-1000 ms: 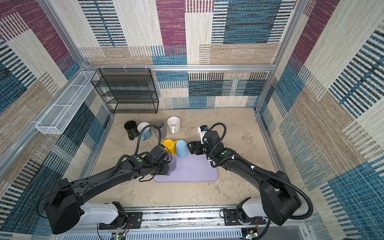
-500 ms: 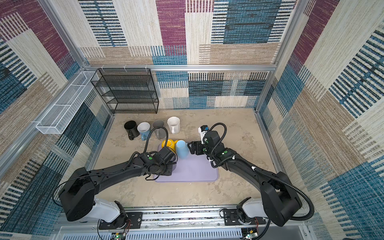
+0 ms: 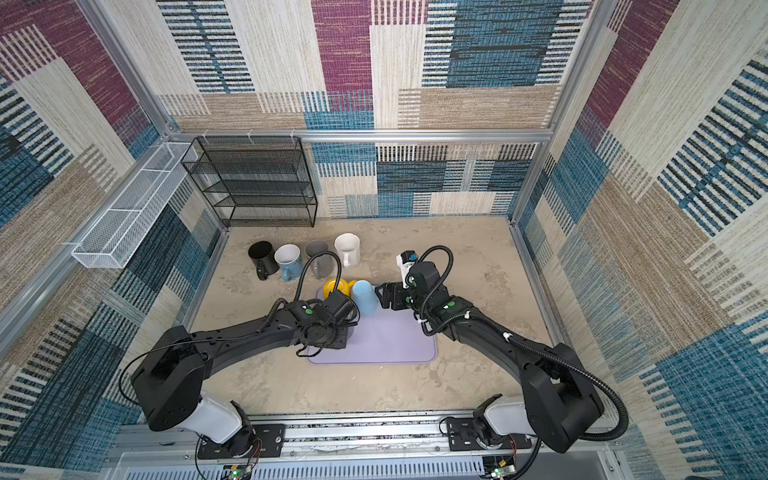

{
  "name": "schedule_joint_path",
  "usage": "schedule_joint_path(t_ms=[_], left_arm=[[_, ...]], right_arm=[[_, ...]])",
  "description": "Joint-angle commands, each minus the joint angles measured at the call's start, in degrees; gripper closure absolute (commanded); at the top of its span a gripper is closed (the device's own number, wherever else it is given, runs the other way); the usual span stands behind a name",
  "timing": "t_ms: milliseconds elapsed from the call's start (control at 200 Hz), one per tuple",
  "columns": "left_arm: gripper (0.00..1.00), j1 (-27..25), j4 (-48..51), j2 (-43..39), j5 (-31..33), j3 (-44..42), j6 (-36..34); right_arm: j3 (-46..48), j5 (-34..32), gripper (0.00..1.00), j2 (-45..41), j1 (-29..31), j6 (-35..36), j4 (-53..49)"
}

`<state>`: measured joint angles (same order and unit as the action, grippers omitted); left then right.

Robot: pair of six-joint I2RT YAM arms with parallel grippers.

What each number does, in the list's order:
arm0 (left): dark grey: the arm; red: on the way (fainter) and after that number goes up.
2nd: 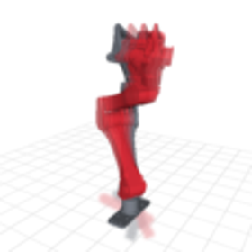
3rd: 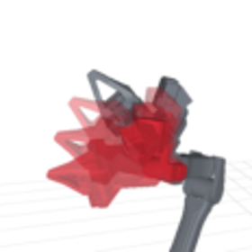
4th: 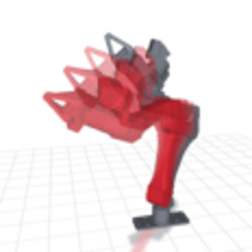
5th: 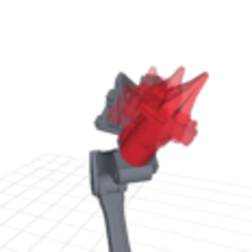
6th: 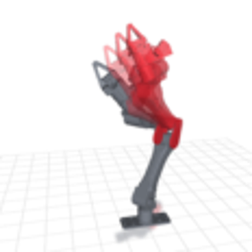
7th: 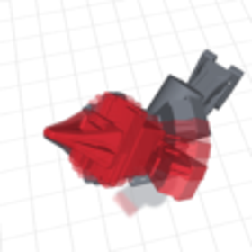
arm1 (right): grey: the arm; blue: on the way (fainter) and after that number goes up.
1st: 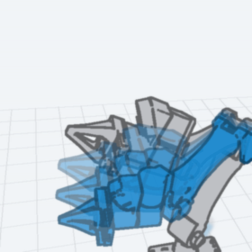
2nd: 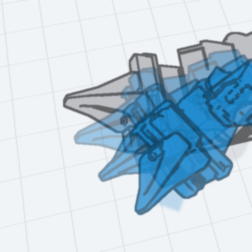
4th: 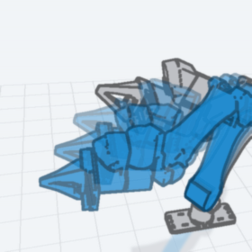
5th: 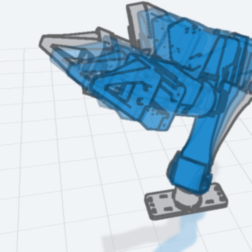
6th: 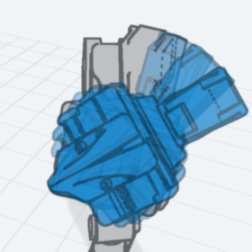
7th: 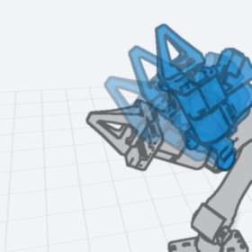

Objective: Turn the mug right side up
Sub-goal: 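Move the left gripper over the upside-down lavender mug on the tray, then lower the left gripper and grasp the lavender mug's base rim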

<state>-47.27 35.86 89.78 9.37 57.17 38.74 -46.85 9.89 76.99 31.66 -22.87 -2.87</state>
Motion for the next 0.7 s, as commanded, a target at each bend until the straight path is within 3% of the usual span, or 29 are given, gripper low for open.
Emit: schedule_joint_path(t_ms=[0, 411, 696], left_arm=[[0.72, -0.11, 2.33, 0.20, 1.27, 1.31, -0.43], [0.81, -0.18, 5.43, 1.02, 3.97, 2.90, -0.87], [1.00, -0.12, 6.15, 3.30, 4.35, 3.91, -1.35]], right_arm=[[0.01, -0.65, 0.14, -0.09, 0.07, 0.44, 0.37], [0.49, -0.81, 0.13, -0.69, 0.09, 0.63, 0.46], [0.71, -1.18, 0.14, -1.33, 0.07, 0.73, 0.06]])
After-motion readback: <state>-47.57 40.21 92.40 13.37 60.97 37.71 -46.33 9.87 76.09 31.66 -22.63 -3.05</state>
